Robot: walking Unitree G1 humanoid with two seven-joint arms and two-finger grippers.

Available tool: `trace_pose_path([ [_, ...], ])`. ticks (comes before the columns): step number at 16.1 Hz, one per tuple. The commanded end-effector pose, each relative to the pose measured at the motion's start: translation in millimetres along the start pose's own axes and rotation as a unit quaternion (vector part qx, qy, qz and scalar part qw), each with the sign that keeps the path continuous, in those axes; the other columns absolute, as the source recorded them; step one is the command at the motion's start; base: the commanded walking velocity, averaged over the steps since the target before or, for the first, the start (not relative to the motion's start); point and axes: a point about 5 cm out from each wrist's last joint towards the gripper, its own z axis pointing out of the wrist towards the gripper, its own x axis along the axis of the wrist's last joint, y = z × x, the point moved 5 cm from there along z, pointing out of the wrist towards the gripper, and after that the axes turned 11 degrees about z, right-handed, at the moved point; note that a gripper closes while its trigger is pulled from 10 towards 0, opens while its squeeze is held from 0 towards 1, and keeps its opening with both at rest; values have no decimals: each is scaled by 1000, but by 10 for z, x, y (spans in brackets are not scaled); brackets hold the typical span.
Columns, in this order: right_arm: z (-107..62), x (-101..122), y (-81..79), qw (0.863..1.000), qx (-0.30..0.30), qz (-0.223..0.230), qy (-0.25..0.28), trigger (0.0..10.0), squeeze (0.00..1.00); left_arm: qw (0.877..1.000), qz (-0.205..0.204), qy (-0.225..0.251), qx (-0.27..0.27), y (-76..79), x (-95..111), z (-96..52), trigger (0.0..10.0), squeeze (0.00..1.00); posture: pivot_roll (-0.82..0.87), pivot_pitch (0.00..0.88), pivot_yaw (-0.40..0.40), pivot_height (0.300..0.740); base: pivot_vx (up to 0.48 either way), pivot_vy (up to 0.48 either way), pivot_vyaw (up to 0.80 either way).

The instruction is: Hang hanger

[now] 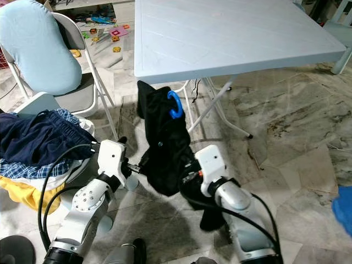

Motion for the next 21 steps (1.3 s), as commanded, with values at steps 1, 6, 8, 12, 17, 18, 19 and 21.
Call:
trace_pose_path([
  [1,6,141,-75,1000,12,-7,25,10000,0,1000,0,4,0,-10,20,-10,10000,0,-84,164,27,740,0,-240,0],
  [6,12,148,-74,1000,6,-6,28,10000,0,1000,0,5,-1,-8,16,-9,10000,0,-85,166,29,740,0,-365,0],
  [8,11,138,-65,1000,0,-1,28,10000,0,1000,-5,2,3,-18,8,-8,10000,0,-84,166,29,740,0,-390,0],
  [12,19,118,-85,1000,1,-1,26,10000,0,1000,-2,-1,14,-59,3,4,10000,0,-85,165,28,740,0,-236,0],
  [17,23,134,-115,1000,4,-5,29,10000,0,999,-25,20,23,-103,63,7,10000,0,-87,165,27,740,0,0,0],
  [18,28,143,-126,999,5,-7,30,10000,0,999,-24,20,23,-104,65,7,10000,0,-87,165,27,740,0,0,0],
  [19,30,147,-127,999,5,-7,31,10000,0,999,-23,18,24,-102,57,6,10000,0,-87,165,27,740,0,0,0],
  [21,28,142,-122,1000,4,-5,31,10000,0,999,-21,13,30,-106,41,5,10000,0,-87,166,27,740,0,0,0],
])
